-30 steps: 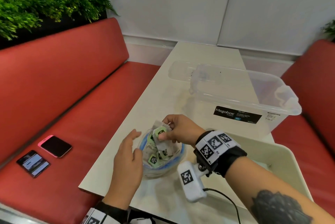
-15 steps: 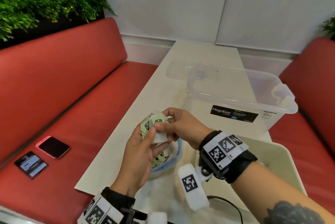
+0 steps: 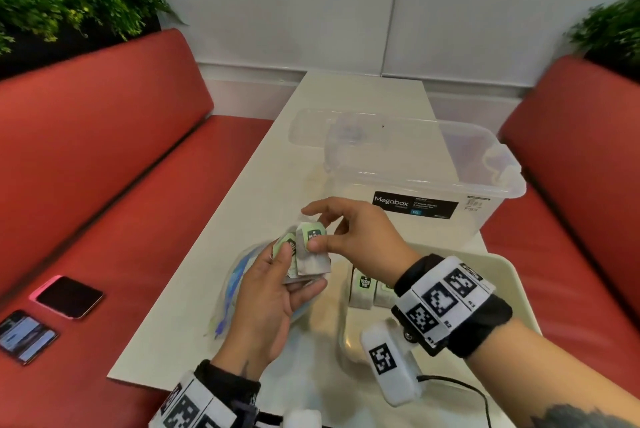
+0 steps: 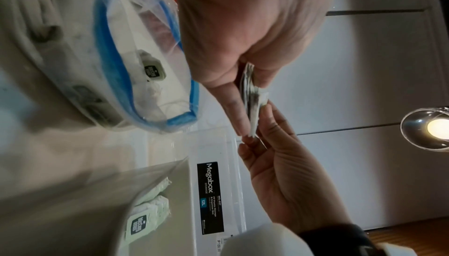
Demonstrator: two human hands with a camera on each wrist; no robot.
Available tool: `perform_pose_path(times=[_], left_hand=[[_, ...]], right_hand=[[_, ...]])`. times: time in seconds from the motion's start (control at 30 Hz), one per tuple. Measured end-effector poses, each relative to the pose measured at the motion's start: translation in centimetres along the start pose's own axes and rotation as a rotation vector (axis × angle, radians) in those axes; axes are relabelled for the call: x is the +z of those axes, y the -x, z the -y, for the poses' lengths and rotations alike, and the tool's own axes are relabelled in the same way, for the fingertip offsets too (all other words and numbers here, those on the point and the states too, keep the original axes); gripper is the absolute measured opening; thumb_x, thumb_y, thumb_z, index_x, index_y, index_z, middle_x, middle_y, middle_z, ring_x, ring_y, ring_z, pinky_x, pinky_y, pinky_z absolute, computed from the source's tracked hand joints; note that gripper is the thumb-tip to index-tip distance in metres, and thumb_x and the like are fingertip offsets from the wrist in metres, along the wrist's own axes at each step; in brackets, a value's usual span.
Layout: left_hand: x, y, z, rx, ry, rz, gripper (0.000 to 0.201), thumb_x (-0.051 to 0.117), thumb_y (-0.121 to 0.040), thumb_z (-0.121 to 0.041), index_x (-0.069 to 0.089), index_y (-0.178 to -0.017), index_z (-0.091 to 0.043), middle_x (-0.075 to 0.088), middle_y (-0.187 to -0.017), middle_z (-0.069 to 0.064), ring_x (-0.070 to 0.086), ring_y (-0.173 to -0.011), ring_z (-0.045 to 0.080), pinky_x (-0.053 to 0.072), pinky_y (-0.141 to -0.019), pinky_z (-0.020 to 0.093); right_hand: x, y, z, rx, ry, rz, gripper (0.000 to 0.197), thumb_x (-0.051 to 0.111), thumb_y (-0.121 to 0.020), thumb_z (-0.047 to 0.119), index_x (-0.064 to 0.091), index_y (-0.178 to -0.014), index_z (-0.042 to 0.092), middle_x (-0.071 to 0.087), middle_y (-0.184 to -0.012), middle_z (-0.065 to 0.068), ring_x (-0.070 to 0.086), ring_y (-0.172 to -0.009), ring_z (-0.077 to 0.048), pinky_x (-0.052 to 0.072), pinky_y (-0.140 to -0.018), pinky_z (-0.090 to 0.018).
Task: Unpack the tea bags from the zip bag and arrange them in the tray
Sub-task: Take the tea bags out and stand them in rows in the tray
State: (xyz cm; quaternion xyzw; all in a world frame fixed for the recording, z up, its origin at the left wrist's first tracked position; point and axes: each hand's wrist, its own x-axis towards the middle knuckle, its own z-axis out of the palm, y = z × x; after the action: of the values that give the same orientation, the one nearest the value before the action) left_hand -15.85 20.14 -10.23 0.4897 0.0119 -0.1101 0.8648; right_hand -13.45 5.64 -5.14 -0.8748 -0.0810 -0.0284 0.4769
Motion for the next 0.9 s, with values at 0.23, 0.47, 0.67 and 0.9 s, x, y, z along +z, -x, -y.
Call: perform_pose_path(times=[0.23, 0.47, 0.67, 0.9], left_hand=[[0.8, -0.1, 0.7, -0.006, -0.098, -0.025, 0.027, 0.042, -0.097, -0.021, 0.058, -0.118, -0.015, 0.071, -0.103, 0.007, 0.07, -0.084, 0.019, 0.057, -0.06, 0.026], [-0.3, 0.0, 1.3, -0.038, -0.226, -0.017, 0.03, 0.04, -0.098, -0.02, 0.052, -0.125, -0.013, 0.069, -0.111, 0.007, 0.069, -0.094, 0.024, 0.058, -0.063, 0.028], [0.4, 0.6, 2.0, -0.055, -0.338, 0.074, 0.027, 0.045, -0.095, -0.016, 0.055, -0.12, -0.015, 0.065, -0.113, 0.007, 0.07, -0.089, 0.018, 0.059, -0.067, 0.03], [2.4, 1.5, 3.1, 0.068, -0.517, 0.26, 0.015, 0.054, -0.091, -0.027, 0.062, -0.104, -0.025, 0.072, -0.094, -0.009, 0.068, -0.089, 0.012, 0.054, -0.073, 0.022]], right_hand=[[-1.9, 0.5, -0.5, 0.004, 0.033, -0.115, 0.023, 0.08, -0.07, 0.014, 0.064, -0.068, 0.031, 0.061, -0.067, 0.013, 0.051, -0.055, 0.004, 0.039, -0.058, -0.011], [-7.1, 0.6, -0.7, 0.088, 0.247, 0.015, 0.02, 0.075, -0.078, 0.02, 0.061, -0.068, 0.029, 0.061, -0.069, 0.012, 0.053, -0.066, -0.005, 0.041, -0.062, -0.016], [-9.4, 0.5, -2.1, 0.168, 0.391, 0.037, 0.013, 0.077, -0.076, 0.02, 0.066, -0.071, 0.025, 0.062, -0.067, 0.012, 0.053, -0.063, 0.001, 0.037, -0.058, -0.015], [-10.8, 0.7, -4.8, 0.239, 0.61, 0.09, 0.015, 0.076, -0.075, 0.016, 0.064, -0.073, 0.026, 0.058, -0.065, 0.014, 0.057, -0.07, -0.008, 0.041, -0.066, -0.021]])
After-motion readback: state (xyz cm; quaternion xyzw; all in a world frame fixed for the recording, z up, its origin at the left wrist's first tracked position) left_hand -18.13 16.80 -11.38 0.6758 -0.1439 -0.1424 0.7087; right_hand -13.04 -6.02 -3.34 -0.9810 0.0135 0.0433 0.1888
